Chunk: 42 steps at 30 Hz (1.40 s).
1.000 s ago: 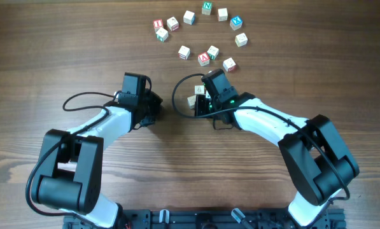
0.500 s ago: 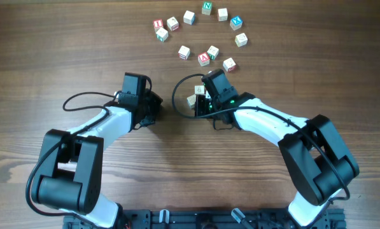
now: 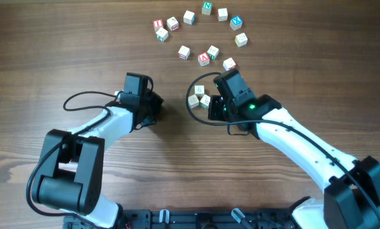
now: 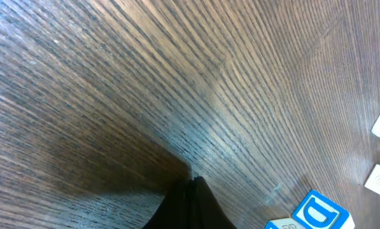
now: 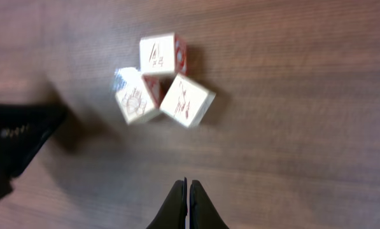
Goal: Form a circle
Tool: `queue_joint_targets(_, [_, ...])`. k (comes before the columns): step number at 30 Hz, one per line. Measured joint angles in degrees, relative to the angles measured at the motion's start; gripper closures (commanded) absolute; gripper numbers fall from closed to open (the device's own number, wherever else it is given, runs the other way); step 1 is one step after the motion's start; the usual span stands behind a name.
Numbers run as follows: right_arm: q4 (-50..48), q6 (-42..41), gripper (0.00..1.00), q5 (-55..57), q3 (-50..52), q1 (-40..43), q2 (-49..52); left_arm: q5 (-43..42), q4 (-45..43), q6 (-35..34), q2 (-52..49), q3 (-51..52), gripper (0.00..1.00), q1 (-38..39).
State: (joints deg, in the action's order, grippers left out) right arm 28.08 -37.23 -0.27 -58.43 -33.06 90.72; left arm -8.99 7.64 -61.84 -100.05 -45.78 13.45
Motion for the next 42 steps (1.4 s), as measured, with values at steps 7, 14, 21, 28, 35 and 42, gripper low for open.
queue_joint_targets(7, [-2.3,-5.3,0.95,3.0,0.0,0.1,11.7,0.9,-0.1,0.0,0.1,0.0,0.96,0.4])
queue_joint_targets(14, [-5.5,-6.7,0.96,3.1,0.0,0.7,12.4,1.3,-0.1,0.0,0.1,0.0,0.96,0.5])
queue_joint_targets(21, [-9.6,-6.4,0.96,3.1,0.0,0.7,13.5,1.3,0.0,0.0,0.1,0.0,0.96,0.5])
queue_joint_targets(28, [-10.6,-6.0,0.95,2.8,0.0,0.7,13.8,1.7,0.0,0.0,0.2,0.0,0.96,0.7])
queue_joint_targets(35, [-12.1,-4.5,0.95,2.6,0.0,0.7,13.9,1.7,0.0,0.0,0.2,0.0,0.96,0.7])
queue_joint_targets(42, [-12.3,-4.3,0.95,2.6,0.0,0.7,13.9,1.7,0.0,0.0,0.2,0.0,0.96,0.7])
